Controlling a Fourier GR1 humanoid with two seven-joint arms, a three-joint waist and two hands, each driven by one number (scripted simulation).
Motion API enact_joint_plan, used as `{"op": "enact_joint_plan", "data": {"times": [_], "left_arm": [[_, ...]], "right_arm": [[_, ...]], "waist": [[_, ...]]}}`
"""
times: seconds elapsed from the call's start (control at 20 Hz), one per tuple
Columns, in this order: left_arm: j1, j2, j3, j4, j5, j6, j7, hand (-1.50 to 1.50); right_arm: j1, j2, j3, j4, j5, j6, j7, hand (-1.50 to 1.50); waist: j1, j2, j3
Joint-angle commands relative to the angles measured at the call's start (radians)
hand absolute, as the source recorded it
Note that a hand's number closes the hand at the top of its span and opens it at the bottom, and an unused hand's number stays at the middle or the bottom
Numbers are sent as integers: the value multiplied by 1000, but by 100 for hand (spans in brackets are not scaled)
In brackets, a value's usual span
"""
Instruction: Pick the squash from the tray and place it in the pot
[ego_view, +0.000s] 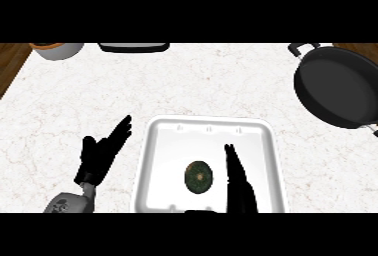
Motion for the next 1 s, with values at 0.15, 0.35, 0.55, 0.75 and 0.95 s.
{"op": "enact_joint_plan", "data": {"times": [0.15, 0.35, 0.55, 0.75, 0.95], "left_arm": [[-17, -7, 22, -51, 1, -9, 61, 0], [43, -14, 8, -40, -28, -28, 0, 0], [70, -9, 19, -90, -13, -45, 34, 0], [-40, 17, 101, 6, 20, -99, 50, 0], [-80, -21, 98, 41, -3, -91, 23, 0]], "right_arm": [[58, 32, 0, 27, -213, -79, -283, -150], [37, 65, -41, 85, -349, -60, -449, -150], [72, 68, -58, 179, -545, -62, -656, -150], [-43, 69, -127, 328, -706, -32, -777, -150], [-68, 69, -84, 443, -861, -41, -913, -150]], "waist": [[1, 0, 1], [3, 0, 0], [5, 0, 1], [2, 2, 1], [2, 3, 1]]}}
